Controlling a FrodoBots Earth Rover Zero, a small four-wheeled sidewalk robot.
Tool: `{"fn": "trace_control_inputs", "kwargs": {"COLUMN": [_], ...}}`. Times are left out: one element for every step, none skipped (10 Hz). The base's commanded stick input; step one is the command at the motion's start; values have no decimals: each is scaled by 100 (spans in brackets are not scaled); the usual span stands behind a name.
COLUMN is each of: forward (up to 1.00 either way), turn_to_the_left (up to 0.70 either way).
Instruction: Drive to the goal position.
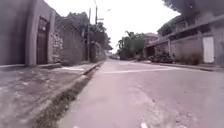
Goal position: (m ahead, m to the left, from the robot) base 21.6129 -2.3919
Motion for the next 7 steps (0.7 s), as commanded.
{"fn": "trace_control_inputs", "kwargs": {"forward": [70,70,70,70,70,70,70], "turn_to_the_left": [0,0,0,0,0,0,0]}}
